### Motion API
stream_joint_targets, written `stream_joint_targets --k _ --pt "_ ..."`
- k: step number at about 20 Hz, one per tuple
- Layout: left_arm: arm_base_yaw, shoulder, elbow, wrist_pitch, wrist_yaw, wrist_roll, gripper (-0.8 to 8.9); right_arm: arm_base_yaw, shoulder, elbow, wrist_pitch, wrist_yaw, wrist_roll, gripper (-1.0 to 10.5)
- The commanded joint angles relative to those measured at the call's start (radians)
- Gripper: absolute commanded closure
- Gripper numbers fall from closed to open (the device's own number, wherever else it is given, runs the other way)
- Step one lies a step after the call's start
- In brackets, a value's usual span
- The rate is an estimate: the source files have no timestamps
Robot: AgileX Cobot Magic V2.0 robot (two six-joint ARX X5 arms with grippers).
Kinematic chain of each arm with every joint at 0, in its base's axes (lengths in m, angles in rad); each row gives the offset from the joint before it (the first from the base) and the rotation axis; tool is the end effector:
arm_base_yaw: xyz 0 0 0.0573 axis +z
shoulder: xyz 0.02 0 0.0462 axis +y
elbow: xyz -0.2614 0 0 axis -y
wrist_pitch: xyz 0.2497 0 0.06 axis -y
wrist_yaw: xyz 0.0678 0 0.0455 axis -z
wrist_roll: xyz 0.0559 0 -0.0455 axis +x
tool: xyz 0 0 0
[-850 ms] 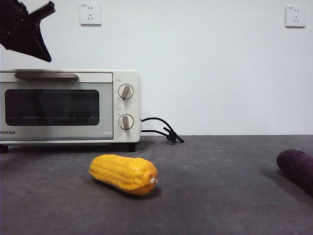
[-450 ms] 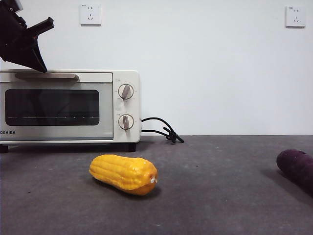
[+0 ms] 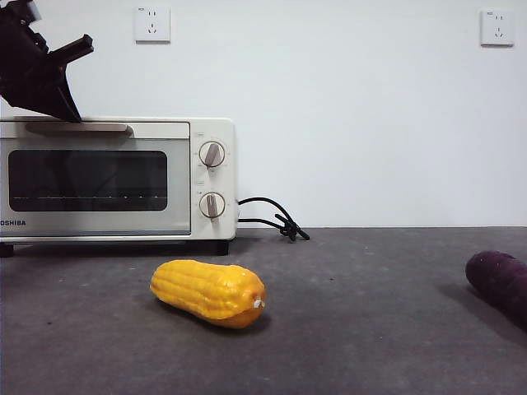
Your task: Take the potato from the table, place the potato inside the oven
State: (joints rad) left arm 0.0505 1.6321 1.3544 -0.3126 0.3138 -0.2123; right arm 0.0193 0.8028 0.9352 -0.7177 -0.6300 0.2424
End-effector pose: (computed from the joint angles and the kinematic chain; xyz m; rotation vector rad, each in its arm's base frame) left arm 0.3935 0.0026 0.2863 -0.3123 0.6082 -0.1932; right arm 0.1715 0.0362 0.3216 0.4066 0.6438 0.5605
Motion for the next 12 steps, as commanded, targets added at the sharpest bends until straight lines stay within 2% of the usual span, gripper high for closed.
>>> stream_joint_targets --k 1,12 --pt "0.003 0.021 -0.004 -0.036 -0.004 0.003 8.19 0.001 -0.001 0.005 0.003 -0.006 -0.012 9.5" --pt "0.001 0.021 -0.004 -0.176 -0.005 0.070 8.19 0.001 -0.001 0.005 0.006 -0.006 -0.011 9.5"
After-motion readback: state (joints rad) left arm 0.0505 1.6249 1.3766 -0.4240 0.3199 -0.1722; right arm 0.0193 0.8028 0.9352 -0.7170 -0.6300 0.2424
